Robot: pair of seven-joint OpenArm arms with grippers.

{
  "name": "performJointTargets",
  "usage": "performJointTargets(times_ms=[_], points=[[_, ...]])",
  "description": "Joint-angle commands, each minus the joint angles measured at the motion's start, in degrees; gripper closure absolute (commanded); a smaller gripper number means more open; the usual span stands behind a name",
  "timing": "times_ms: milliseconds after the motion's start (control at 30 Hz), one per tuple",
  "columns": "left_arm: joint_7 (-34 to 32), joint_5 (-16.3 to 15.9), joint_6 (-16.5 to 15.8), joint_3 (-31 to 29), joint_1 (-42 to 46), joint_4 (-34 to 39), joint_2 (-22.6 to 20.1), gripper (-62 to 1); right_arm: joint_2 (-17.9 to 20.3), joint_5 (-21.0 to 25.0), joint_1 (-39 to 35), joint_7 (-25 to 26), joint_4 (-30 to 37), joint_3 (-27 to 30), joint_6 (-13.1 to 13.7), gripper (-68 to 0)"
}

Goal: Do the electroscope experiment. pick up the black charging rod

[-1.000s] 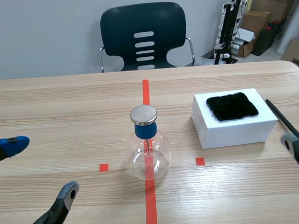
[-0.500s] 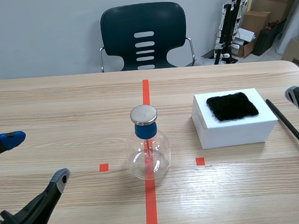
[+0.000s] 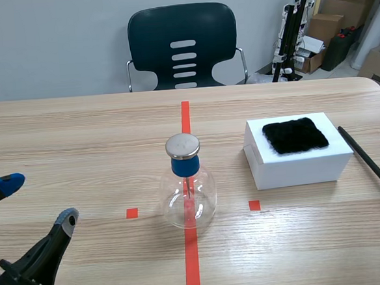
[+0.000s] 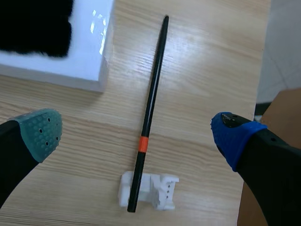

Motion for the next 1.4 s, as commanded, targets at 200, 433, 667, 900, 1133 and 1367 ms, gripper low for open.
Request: performJointTargets(times_ms=[200, 433, 667, 900, 1133, 1367], points=[[-2.1, -0.5, -1.8, 0.3, -3.0, -1.6, 1.1, -62.3, -2.4, -0.3, 7.6, -4.5, -8.4, -3.0, -0.1, -67.9], [-3.3, -0.1, -4.1, 0.6, -4.8, -2.5, 1.1, -62.3, -2.4, 1.7, 16.8, -10.2, -16.1, -9.6, -0.1, -67.9], [-7.4, 5.5, -4.1, 4.1, -7.8, -6.7, 1.1, -62.3, -2.8, 3.6, 24.7, -15.4, -20.7, -16.8, -0.1, -67.9], [-12.0, 8.5, -4.9, 7.3, -10.0, -10.9, 0.9, -62.3, -6.8, 5.3, 29.2, -19.8, -30.0, -16.7, 7.8, -67.9], [-14.9, 12.0, -5.0, 9.0, -10.5, -11.4, 0.7, -62.3, -7.5, 4.2, 29.2, -15.8, -30.5, -16.7, 5.7, -67.9], [-15.3, 13.2, -5.0, 9.5, -10.6, -11.4, 0.8, -62.3, -7.6, 1.2, 29.2, -14.2, -32.0, -16.7, -1.7, -67.9]])
